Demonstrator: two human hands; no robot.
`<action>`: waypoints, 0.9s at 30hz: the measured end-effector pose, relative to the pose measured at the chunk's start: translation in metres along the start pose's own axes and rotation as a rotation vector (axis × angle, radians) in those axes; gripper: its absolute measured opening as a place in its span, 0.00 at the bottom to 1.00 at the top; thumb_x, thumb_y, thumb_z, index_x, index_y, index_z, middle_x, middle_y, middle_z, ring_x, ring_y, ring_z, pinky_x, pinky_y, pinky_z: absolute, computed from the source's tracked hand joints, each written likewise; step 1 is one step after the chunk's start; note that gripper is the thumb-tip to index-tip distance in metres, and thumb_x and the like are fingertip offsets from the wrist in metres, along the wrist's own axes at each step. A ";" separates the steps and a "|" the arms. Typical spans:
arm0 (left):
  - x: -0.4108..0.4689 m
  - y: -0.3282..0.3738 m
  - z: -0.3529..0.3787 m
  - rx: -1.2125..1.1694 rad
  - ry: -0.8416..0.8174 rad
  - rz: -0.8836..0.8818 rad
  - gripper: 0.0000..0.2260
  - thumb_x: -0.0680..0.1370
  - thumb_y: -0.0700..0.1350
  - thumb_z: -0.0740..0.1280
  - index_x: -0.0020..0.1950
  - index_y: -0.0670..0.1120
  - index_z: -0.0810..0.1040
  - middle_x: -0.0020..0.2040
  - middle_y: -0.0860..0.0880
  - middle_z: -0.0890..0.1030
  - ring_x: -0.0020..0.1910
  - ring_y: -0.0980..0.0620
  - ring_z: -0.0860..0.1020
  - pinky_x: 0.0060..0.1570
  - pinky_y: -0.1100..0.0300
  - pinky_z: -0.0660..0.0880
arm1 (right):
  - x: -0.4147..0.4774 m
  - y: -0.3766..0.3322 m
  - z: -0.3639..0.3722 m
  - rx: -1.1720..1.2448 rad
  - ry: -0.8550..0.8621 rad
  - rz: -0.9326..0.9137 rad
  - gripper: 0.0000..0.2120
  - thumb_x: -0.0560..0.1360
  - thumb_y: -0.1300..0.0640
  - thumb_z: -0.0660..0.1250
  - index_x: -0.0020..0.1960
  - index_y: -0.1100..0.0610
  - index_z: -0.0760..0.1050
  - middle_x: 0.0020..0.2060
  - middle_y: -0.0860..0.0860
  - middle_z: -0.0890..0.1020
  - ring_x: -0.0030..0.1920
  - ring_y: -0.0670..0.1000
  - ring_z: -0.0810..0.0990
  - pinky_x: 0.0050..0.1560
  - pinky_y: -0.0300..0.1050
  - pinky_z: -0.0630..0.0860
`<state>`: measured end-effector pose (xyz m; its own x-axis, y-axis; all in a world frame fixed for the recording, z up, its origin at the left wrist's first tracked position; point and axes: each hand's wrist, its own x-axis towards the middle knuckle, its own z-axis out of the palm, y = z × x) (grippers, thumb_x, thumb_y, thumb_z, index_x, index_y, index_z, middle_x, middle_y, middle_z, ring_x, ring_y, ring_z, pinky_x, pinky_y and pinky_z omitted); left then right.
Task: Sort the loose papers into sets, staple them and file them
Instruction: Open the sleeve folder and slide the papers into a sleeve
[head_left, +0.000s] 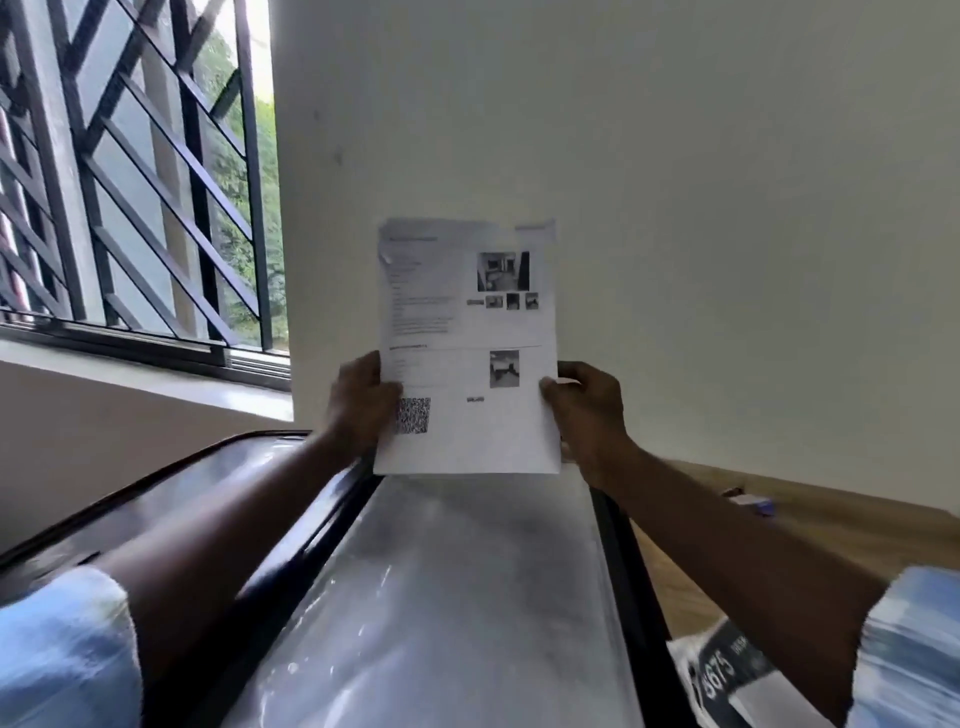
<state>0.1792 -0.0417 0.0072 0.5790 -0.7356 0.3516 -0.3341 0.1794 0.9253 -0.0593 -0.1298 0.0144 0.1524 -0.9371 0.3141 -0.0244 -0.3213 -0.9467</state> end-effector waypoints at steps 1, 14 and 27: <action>-0.004 -0.011 0.004 0.077 0.014 0.019 0.17 0.67 0.39 0.64 0.53 0.48 0.85 0.46 0.48 0.87 0.49 0.42 0.85 0.50 0.46 0.83 | -0.001 0.009 0.004 -0.016 0.013 -0.021 0.06 0.78 0.55 0.70 0.48 0.45 0.83 0.45 0.48 0.87 0.48 0.53 0.86 0.54 0.55 0.84; -0.045 -0.035 -0.016 -0.136 0.199 -0.009 0.17 0.67 0.38 0.61 0.49 0.46 0.85 0.44 0.43 0.87 0.40 0.44 0.83 0.41 0.47 0.81 | -0.032 0.048 0.014 -0.071 -0.156 0.055 0.29 0.80 0.36 0.62 0.47 0.62 0.83 0.43 0.58 0.87 0.47 0.60 0.85 0.53 0.52 0.79; 0.021 0.024 -0.031 -0.610 0.251 -0.206 0.16 0.77 0.26 0.61 0.60 0.39 0.78 0.50 0.40 0.84 0.44 0.47 0.85 0.48 0.47 0.84 | -0.057 0.046 0.021 -0.995 -0.347 -0.599 0.16 0.75 0.48 0.60 0.44 0.53 0.84 0.44 0.50 0.83 0.50 0.55 0.77 0.51 0.52 0.75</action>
<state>0.2067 -0.0324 0.0411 0.7650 -0.6339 0.1140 0.2366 0.4412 0.8656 -0.0487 -0.0882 -0.0482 0.6526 -0.5665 0.5031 -0.5848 -0.7988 -0.1409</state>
